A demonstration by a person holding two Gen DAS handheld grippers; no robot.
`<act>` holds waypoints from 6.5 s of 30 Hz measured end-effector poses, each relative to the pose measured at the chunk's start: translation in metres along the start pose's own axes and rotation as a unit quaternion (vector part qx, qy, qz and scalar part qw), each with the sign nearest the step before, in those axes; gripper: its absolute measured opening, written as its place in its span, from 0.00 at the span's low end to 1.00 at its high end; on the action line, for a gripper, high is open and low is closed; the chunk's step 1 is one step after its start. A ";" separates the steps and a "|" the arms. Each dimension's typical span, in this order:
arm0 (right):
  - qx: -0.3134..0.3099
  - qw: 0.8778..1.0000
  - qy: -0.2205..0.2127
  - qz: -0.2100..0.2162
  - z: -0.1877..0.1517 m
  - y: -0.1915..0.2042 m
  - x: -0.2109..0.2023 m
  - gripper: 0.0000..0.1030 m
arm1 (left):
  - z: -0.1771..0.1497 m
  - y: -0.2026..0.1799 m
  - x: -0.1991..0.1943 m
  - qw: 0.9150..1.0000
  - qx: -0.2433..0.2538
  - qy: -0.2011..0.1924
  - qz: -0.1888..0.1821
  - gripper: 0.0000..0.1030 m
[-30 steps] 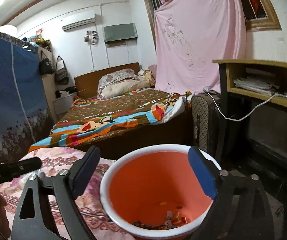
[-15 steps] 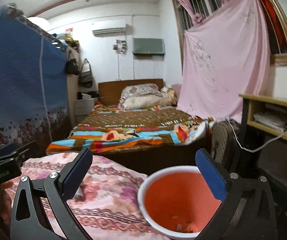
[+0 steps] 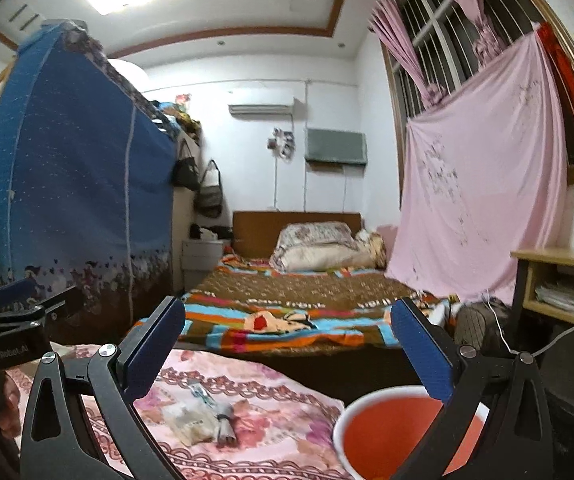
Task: Collect trash
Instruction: 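Move both open tools back over the remaining items on the bed, then grasp the white paper packet with the left tool while the right tool grasps a rolled white tissue, then carry the white packet and tissue over the orange basin with both tools, then open both tools to drop the packet and tissue into the basin, then move both open tools back over the remaining items on the bed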
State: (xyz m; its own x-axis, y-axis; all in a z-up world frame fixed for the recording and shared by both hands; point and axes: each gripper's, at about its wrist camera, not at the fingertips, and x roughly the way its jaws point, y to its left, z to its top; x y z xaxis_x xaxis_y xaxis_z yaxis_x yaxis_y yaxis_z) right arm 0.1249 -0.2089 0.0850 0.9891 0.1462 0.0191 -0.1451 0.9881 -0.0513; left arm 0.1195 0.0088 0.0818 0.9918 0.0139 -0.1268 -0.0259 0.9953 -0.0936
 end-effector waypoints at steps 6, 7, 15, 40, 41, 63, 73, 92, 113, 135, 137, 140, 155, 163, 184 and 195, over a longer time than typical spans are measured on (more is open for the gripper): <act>-0.043 0.999 -0.006 0.009 -0.012 0.017 0.010 1.00 | -0.010 0.018 0.000 1.000 0.000 -0.011 0.012 0.96; -0.040 0.999 -0.008 0.016 -0.015 0.017 0.012 1.00 | -0.012 0.019 0.001 1.000 0.001 -0.010 0.013 0.96; -0.053 0.996 0.051 0.047 -0.049 0.024 0.046 1.00 | -0.041 0.020 0.029 0.999 0.015 0.029 -0.007 0.96; -0.017 0.940 0.309 0.143 -0.103 0.030 0.129 0.20 | -0.104 -0.035 0.125 0.931 0.007 0.330 -0.159 0.56; -0.016 0.939 0.313 0.145 -0.103 0.030 0.131 0.20 | -0.107 -0.037 0.128 0.927 0.005 0.339 -0.158 0.56; 0.002 0.907 0.383 0.177 -0.125 0.034 0.152 0.15 | -0.114 -0.030 0.135 0.919 -0.062 0.350 -0.168 0.34; 0.019 0.929 0.331 0.162 -0.111 0.023 0.135 0.05 | -0.100 -0.019 0.112 0.942 -0.062 0.294 -0.147 0.32; 0.038 0.969 0.209 0.127 -0.086 0.011 0.083 0.05 | -0.079 -0.035 0.059 0.972 0.015 0.195 -0.133 0.32; 0.051 0.999 0.014 -0.005 -0.032 -0.069 0.013 0.05 | -0.014 -0.125 0.028 0.974 0.055 0.042 -0.216 0.32; 0.119 0.977 0.145 -0.103 -0.093 -0.169 0.032 0.06 | -0.058 -0.243 0.098 0.929 0.072 0.210 -0.296 0.32; 0.121 0.975 0.155 -0.104 -0.097 -0.168 0.031 0.06 | -0.062 -0.248 0.100 0.927 0.073 0.222 -0.295 0.32; 0.129 0.972 0.169 -0.103 -0.102 -0.171 0.034 0.06 | -0.069 -0.253 0.106 0.923 0.074 0.242 -0.289 0.33; 0.153 0.953 0.234 -0.113 -0.120 -0.180 0.041 0.09 | -0.088 -0.261 0.132 0.904 0.055 0.323 -0.275 0.36; 0.149 0.953 0.238 -0.116 -0.116 -0.178 0.040 0.15 | -0.081 -0.251 0.129 0.910 0.050 0.311 -0.270 0.54; 0.115 0.980 0.112 -0.114 -0.048 -0.134 0.013 0.89 | -0.029 -0.133 0.081 0.977 -0.020 0.153 -0.147 0.91; 0.077 0.995 0.021 -0.066 -0.027 -0.073 -0.003 1.00 | -0.022 -0.056 0.041 0.994 -0.024 0.078 -0.070 0.91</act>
State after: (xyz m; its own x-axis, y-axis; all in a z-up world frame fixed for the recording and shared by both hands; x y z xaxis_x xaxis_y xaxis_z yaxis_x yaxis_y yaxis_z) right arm 0.1332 -0.2832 0.0617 0.9996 0.0156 -0.0255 -0.0129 0.9947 0.1018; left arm 0.1587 -0.0488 0.0600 0.9546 -0.1433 -0.2610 0.1011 0.9805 -0.1686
